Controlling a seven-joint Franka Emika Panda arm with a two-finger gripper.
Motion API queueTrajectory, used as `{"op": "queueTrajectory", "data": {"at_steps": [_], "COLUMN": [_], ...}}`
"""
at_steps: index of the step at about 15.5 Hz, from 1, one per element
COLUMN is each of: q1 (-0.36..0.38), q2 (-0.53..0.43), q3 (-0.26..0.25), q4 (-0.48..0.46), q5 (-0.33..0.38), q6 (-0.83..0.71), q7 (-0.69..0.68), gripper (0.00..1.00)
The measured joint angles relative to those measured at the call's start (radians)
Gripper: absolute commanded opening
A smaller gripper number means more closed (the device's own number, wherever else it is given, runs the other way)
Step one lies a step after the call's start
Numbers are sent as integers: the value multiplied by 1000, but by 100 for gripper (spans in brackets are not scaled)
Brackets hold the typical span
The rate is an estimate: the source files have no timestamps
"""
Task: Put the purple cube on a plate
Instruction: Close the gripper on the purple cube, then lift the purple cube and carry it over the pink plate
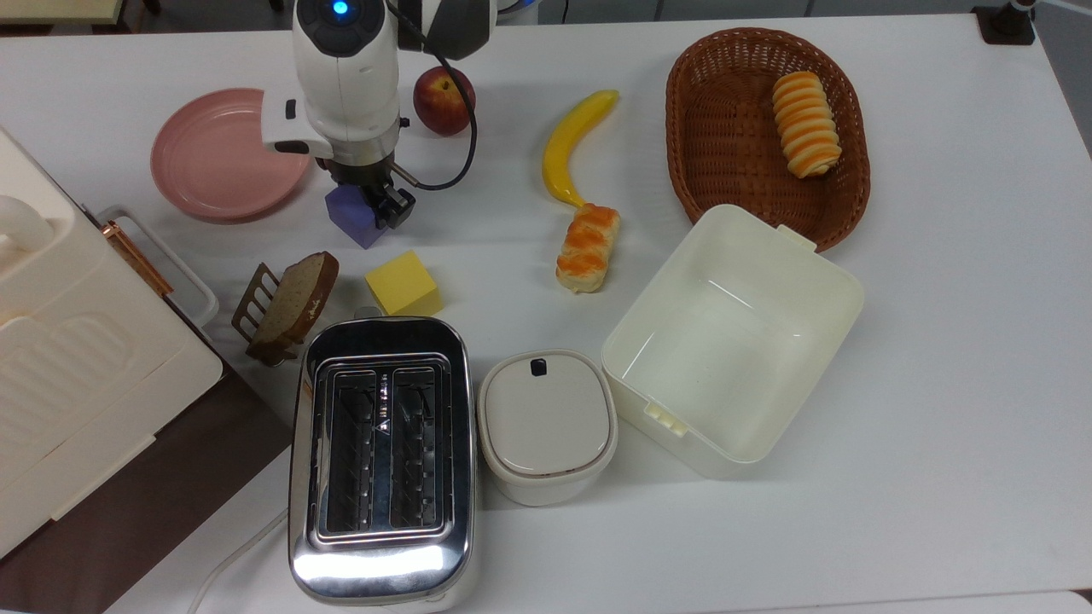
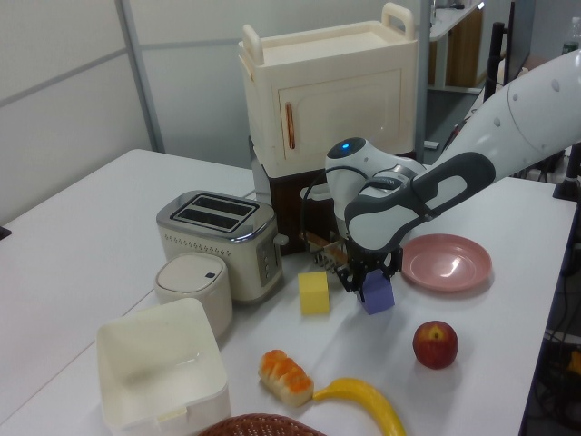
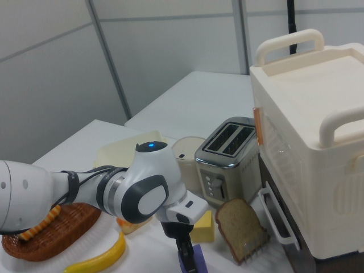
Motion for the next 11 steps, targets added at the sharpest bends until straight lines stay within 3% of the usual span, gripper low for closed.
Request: {"op": "queueTrajectory", "data": {"at_steps": [7,11], "q1": [0,-20], "q2": [-13,-92], "q3": [1,-13], "q4": [16,21], "q5": [-1,-3], "q6": [1,-84], "q7": [0,-32], "gripper": [12,13]}}
